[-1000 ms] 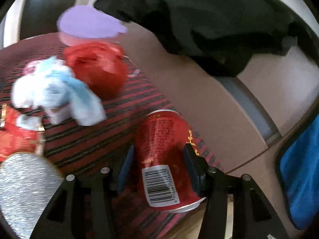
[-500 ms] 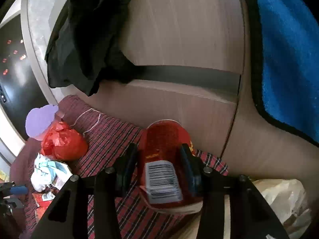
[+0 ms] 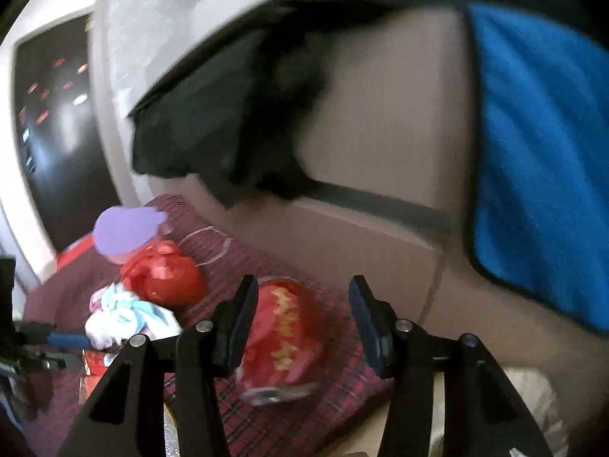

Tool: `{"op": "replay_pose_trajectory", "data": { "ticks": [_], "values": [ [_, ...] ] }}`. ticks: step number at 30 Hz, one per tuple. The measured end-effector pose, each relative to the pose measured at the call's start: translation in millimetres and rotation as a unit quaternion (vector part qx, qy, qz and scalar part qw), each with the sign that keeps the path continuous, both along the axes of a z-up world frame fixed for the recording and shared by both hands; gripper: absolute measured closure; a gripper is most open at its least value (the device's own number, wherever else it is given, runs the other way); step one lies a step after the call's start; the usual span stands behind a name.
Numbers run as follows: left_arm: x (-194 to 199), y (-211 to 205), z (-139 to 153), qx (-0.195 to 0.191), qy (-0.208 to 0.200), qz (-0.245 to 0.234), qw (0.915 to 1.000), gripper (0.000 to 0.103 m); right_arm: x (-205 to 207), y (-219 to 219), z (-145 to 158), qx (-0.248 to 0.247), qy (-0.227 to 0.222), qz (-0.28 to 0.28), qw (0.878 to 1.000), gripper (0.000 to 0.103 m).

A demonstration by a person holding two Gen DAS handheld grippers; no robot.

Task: Collect trash
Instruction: 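Grasp the silver glitter pad by its yellow rim with the left tool while the right tool holds the can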

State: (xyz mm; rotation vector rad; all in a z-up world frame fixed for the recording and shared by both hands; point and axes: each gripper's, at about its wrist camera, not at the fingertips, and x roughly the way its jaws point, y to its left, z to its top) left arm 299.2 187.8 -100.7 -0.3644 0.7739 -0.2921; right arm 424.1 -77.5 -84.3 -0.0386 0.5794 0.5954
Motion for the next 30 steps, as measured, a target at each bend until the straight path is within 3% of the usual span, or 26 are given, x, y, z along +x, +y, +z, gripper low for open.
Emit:
{"op": "replay_pose_trajectory", "data": {
  "ticks": [3, 6, 12, 15, 17, 19, 25, 30],
  "values": [
    [-1, -1, 2, 0.001, -0.004, -0.004, 1.0, 0.057, 11, -1, -20, 0.02, 0.047, -0.002, 0.999, 0.055],
    [-3, 1, 2, 0.003, -0.004, -0.005, 1.0, 0.057, 18, 12, -42, 0.01, 0.073, 0.004, 0.997, 0.054],
    [-5, 15, 4, -0.002, -0.006, 0.008, 0.9999, 0.057, 24, 31, -47, -0.019, 0.053, -0.003, 0.998, 0.047],
    [-3, 16, 1, -0.006, -0.004, 0.008, 0.9999, 0.057, 21, 35, -43, -0.043, 0.038, -0.008, 0.998, 0.05],
    [-2, 16, -1, -0.006, 0.0, 0.003, 1.0, 0.057, 11, 26, -31, -0.032, 0.009, -0.029, 0.999, 0.05],
    [0, 16, -2, -0.007, 0.003, 0.002, 1.0, 0.057, 2, 9, -18, 0.013, -0.005, -0.033, 0.999, 0.05],
    [4, 15, -1, -0.017, 0.002, 0.0, 0.9999, 0.057, 18, -11, -36, 0.042, 0.058, -0.058, 0.996, 0.05],
    [4, 17, 2, -0.014, 0.001, 0.002, 0.9999, 0.057, 32, 4, -61, 0.074, 0.122, -0.014, 0.99, 0.049]
  ]
}}
